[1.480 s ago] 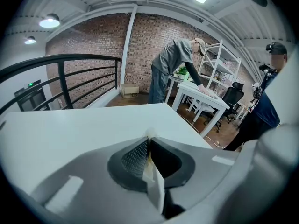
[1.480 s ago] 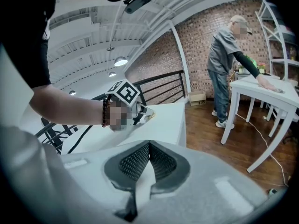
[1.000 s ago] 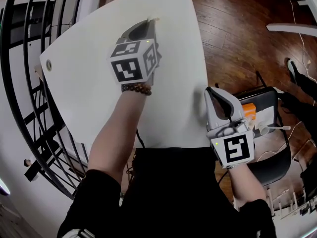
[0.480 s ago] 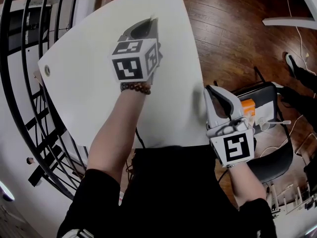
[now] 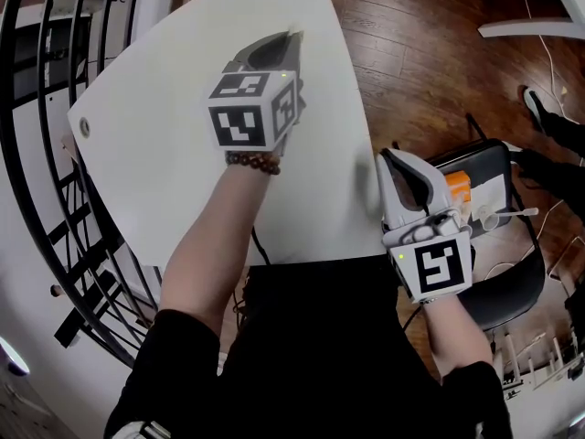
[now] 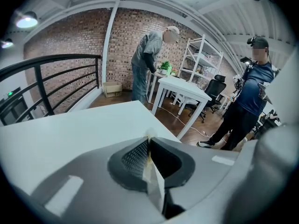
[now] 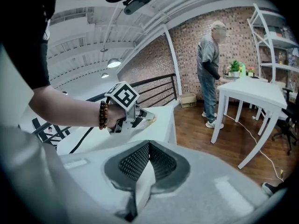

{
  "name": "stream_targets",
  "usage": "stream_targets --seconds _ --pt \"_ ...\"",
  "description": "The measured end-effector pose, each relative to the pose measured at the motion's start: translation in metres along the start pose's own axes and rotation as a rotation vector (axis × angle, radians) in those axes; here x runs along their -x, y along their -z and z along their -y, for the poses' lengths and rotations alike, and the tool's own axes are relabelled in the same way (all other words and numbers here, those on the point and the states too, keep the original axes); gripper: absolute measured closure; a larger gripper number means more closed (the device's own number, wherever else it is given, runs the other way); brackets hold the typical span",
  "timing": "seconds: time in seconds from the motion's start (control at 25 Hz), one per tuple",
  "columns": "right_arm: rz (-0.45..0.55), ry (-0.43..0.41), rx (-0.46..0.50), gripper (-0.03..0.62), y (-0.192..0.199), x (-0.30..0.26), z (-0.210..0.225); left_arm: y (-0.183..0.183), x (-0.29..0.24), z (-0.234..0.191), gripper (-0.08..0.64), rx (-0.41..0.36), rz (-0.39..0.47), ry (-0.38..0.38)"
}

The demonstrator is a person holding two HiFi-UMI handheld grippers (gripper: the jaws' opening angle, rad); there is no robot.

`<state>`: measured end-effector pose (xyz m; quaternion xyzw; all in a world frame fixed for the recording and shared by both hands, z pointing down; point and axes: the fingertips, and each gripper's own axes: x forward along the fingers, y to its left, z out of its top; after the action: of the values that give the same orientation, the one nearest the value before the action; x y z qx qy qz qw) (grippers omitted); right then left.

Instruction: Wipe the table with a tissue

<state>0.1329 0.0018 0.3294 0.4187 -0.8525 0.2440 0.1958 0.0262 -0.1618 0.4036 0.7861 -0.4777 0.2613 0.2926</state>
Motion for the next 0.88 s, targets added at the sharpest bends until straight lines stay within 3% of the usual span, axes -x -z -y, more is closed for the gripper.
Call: stream_targets --seconds 0.4,0.88 --pt "0.019 0.018 0.003 0.600 0.005 0.020 -0.012 0.026 0.031 0.028 0.530 -0.016 -0.018 0.039" --pt "0.044 0.039 0.020 0.600 0.006 0.039 -0.040 0.094 0.085 0.059 0.531 -0.019 -0.092 0.107"
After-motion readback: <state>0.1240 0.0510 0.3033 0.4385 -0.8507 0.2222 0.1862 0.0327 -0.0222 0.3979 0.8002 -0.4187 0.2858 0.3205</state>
